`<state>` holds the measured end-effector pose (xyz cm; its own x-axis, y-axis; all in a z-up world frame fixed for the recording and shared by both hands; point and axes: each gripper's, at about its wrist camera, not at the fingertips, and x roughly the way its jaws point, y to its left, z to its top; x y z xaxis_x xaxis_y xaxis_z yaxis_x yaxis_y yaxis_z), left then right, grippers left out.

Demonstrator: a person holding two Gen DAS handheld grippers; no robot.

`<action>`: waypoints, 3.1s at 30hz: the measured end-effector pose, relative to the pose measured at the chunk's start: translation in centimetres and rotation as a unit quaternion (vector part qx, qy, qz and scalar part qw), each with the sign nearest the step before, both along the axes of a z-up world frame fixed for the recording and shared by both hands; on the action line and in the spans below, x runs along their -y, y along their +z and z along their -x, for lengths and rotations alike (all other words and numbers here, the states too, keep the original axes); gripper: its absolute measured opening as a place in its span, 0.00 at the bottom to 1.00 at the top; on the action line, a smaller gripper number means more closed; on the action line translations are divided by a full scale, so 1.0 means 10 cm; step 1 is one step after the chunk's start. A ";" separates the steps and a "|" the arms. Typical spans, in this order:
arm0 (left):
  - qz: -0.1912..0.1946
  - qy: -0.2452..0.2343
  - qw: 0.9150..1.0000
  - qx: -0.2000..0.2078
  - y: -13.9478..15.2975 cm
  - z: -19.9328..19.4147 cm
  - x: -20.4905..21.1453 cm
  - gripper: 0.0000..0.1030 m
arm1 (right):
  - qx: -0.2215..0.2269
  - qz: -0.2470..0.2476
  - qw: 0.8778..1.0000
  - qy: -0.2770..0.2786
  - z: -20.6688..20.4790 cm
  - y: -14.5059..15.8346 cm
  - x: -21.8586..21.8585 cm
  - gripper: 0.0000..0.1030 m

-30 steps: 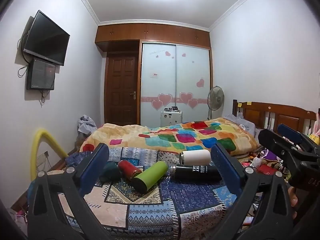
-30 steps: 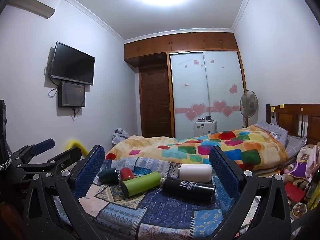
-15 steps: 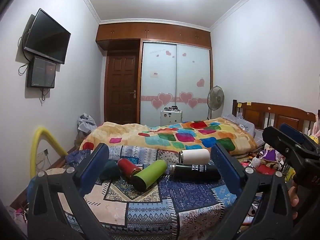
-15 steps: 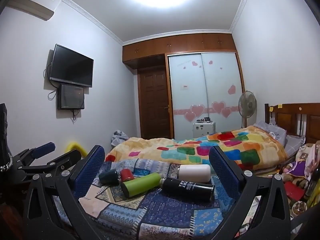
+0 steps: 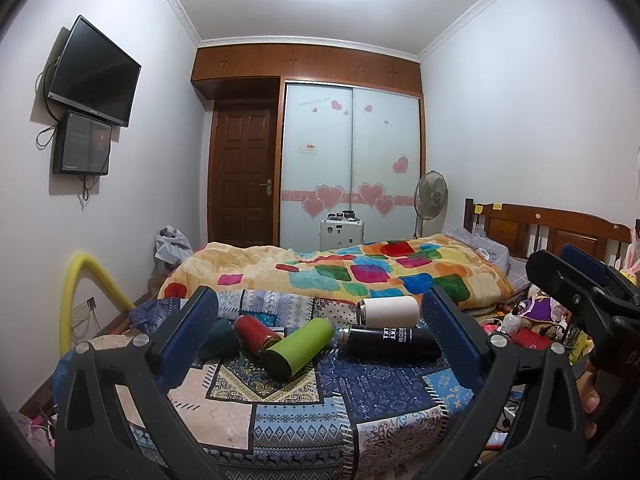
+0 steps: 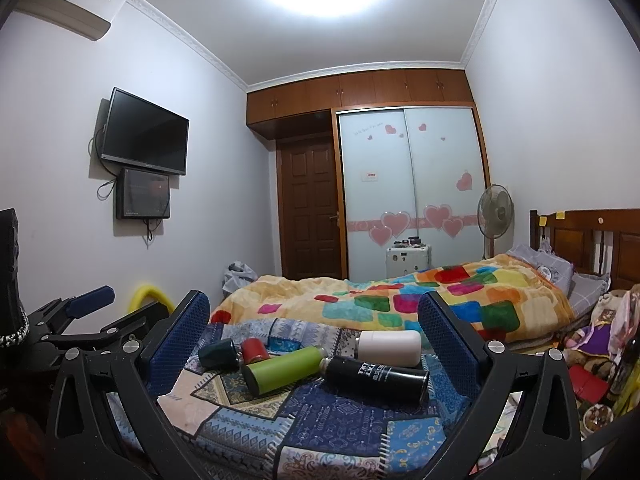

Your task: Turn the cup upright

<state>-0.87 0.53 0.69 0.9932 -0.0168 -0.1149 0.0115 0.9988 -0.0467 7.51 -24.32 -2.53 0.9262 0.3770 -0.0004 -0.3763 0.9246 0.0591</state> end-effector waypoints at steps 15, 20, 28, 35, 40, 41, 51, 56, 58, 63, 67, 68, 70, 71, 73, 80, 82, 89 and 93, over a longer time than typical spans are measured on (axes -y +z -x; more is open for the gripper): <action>-0.001 0.000 1.000 0.001 -0.03 0.00 -0.01 1.00 | -0.003 0.004 1.000 -0.003 -0.02 0.00 0.00 1.00; 0.001 0.000 1.000 0.001 -0.04 -0.02 -0.01 1.00 | -0.004 0.004 1.000 -0.001 -0.02 -0.01 0.00 1.00; 0.000 0.000 1.000 0.002 -0.06 -0.03 0.00 1.00 | -0.003 0.005 1.000 0.000 -0.01 -0.01 -0.01 1.00; -0.001 0.001 1.000 0.003 -0.08 -0.03 0.02 1.00 | -0.001 0.007 1.000 0.001 -0.02 -0.01 -0.03 1.00; -0.002 0.001 1.000 0.003 -0.09 -0.03 0.03 1.00 | -0.004 0.009 1.000 0.001 -0.03 -0.03 -0.02 1.00; -0.002 0.001 1.000 0.003 -0.09 -0.03 0.03 1.00 | -0.004 0.010 1.000 0.001 -0.03 -0.03 -0.02 1.00; -0.003 -0.003 1.000 -0.008 -0.18 -0.18 0.05 1.00 | -0.022 0.022 1.000 0.001 -0.16 -0.09 -0.04 1.00; -0.002 -0.007 1.000 -0.027 -0.30 -0.42 0.03 1.00 | -0.040 0.055 0.998 0.003 -0.40 -0.15 -0.05 1.00; 0.001 -0.010 0.999 -0.037 -0.36 -0.54 0.01 1.00 | -0.050 0.082 0.995 0.005 -0.56 -0.20 -0.07 1.00; 0.003 -0.016 0.997 -0.070 -0.56 -0.91 0.00 1.00 | -0.085 0.147 0.985 0.012 -1.09 -0.35 -0.07 1.00; 0.007 -0.024 0.995 -0.097 -0.74 -1.22 0.00 1.00 | -0.131 0.191 0.972 0.026 -1.57 -0.55 -0.06 1.00; 0.007 -0.025 0.994 -0.103 -0.78 -1.29 0.00 1.00 | -0.143 0.201 0.969 0.032 -1.68 -0.60 -0.07 1.00; 0.007 -0.029 0.993 -0.112 -0.84 -1.39 -0.01 1.00 | -0.169 0.224 0.959 0.047 -1.89 -0.70 -0.08 1.00; 0.007 -0.031 0.993 -0.117 -0.87 -1.45 0.00 1.00 | -0.180 0.233 0.954 0.051 -1.98 -0.74 -0.09 1.00; 0.010 -0.036 0.991 -0.126 -0.93 -1.54 0.01 1.00 | -0.207 0.252 0.943 0.061 -2.19 -0.84 -0.10 1.00; 0.005 -0.053 0.990 -0.132 -1.08 -1.70 0.10 1.00 | -0.286 0.314 0.900 0.099 -2.72 -1.11 -0.13 1.00; 0.004 -0.057 0.990 -0.133 -1.10 -1.73 0.13 1.00 | -0.306 0.333 0.885 0.108 -2.84 -1.18 -0.16 1.00; 0.000 -0.075 0.986 -0.148 -1.23 -1.89 0.21 1.00 | -0.350 0.379 0.847 0.130 -3.05 -1.38 -0.30 0.98; 0.003 -0.077 0.985 -0.157 -1.31 -1.94 0.24 1.00 | -0.369 0.380 0.835 0.150 -3.12 -1.41 -0.33 0.91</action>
<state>18.54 -1.87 -12.38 0.8944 -0.1662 -0.4153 0.1474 0.9861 -0.0771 38.69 -21.03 -16.67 0.4318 0.2231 -0.8739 -0.7179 0.6716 -0.1833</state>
